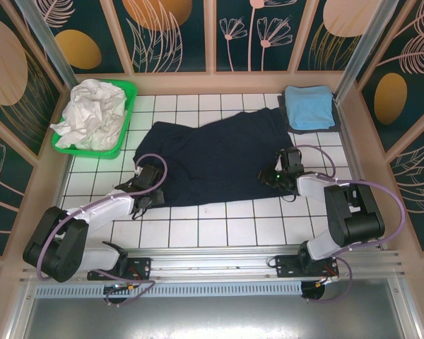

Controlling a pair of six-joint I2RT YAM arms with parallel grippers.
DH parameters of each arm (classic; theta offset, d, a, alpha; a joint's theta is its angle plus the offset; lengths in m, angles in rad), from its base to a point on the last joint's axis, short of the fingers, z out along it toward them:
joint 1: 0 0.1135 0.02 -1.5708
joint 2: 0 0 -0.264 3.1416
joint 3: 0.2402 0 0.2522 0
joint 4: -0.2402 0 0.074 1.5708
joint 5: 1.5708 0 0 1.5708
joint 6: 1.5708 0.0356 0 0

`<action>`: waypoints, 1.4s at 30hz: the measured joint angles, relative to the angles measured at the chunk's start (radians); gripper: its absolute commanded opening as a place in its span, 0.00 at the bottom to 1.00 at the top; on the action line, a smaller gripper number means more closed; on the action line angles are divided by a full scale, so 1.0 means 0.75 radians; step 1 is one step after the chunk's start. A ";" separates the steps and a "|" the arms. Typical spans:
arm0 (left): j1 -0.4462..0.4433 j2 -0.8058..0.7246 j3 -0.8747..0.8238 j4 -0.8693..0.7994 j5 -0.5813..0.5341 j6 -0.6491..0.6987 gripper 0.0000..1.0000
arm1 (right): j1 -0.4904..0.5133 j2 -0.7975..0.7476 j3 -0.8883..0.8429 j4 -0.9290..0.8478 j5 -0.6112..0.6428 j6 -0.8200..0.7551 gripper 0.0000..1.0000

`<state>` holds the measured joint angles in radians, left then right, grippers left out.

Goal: Fold and stack the t-shirts

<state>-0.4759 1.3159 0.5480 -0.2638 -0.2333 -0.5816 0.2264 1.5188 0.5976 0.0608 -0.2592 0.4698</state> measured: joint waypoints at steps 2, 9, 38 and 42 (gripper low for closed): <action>0.000 -0.001 0.020 -0.026 -0.027 0.023 0.22 | -0.011 -0.001 -0.007 0.007 -0.001 -0.006 0.28; 0.000 0.001 0.160 -0.090 -0.110 0.058 0.58 | -0.063 -0.062 -0.063 0.012 0.003 -0.027 0.28; 0.000 -0.008 0.043 -0.205 -0.100 -0.313 0.46 | -0.219 -0.194 -0.130 -0.096 0.020 -0.025 0.28; 0.001 -0.117 0.049 -0.298 -0.136 -0.350 0.66 | -0.232 -0.270 -0.139 -0.159 0.009 -0.025 0.29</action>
<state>-0.4755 1.2282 0.5850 -0.4870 -0.3351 -0.8444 0.0521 1.3163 0.4934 -0.0586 -0.2523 0.4507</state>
